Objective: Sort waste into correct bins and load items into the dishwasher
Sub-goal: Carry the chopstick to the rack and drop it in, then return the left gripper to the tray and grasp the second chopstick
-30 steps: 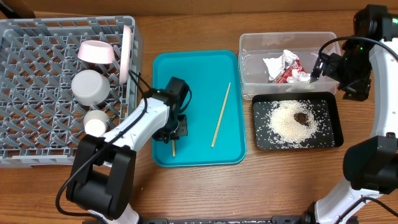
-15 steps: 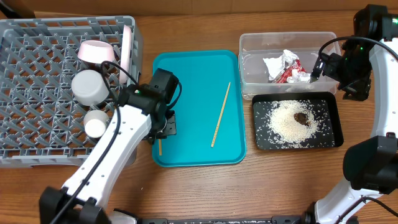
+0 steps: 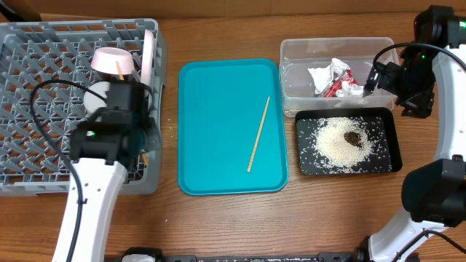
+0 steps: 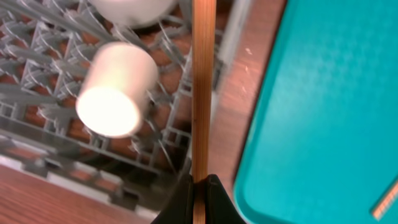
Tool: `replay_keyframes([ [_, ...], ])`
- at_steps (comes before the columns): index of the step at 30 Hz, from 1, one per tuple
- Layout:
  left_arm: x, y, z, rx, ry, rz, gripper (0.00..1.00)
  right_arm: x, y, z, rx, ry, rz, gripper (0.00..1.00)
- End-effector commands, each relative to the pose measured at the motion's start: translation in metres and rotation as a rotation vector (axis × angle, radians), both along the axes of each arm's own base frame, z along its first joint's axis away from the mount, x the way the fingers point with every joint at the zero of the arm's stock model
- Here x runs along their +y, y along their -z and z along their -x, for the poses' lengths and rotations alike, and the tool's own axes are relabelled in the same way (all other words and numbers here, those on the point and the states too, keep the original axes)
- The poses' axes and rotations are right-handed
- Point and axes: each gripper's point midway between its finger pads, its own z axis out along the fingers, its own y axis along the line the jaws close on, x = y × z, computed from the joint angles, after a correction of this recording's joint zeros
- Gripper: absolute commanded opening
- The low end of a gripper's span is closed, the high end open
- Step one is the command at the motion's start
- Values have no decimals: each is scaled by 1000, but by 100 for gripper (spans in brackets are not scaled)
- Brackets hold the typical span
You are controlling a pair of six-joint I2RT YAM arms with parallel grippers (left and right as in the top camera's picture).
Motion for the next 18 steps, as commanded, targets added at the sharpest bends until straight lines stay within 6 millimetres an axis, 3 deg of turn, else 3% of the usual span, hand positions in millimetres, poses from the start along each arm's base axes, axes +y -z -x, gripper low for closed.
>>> replay_keyframes([
  [1, 15, -1, -10, -2, 43, -16, 4, 0, -14, 1, -46, 3, 4, 100],
  [7, 23, 54, -30, 161, 26, -12, 4, 0, -14, 1, -46, 3, 4, 100],
  [13, 25, 96, -44, 255, 24, -15, 4, 0, -14, 1, -46, 3, 4, 100],
  [16, 27, 102, -46, 267, 20, -19, 5, 0, -14, 1, -46, 3, 4, 100],
  [17, 27, 102, -46, 266, 21, -19, 16, 0, -14, 1, -46, 3, 4, 100],
  [18, 27, 102, -47, 264, 20, -19, 35, 0, -14, 1, -46, 3, 4, 100],
])
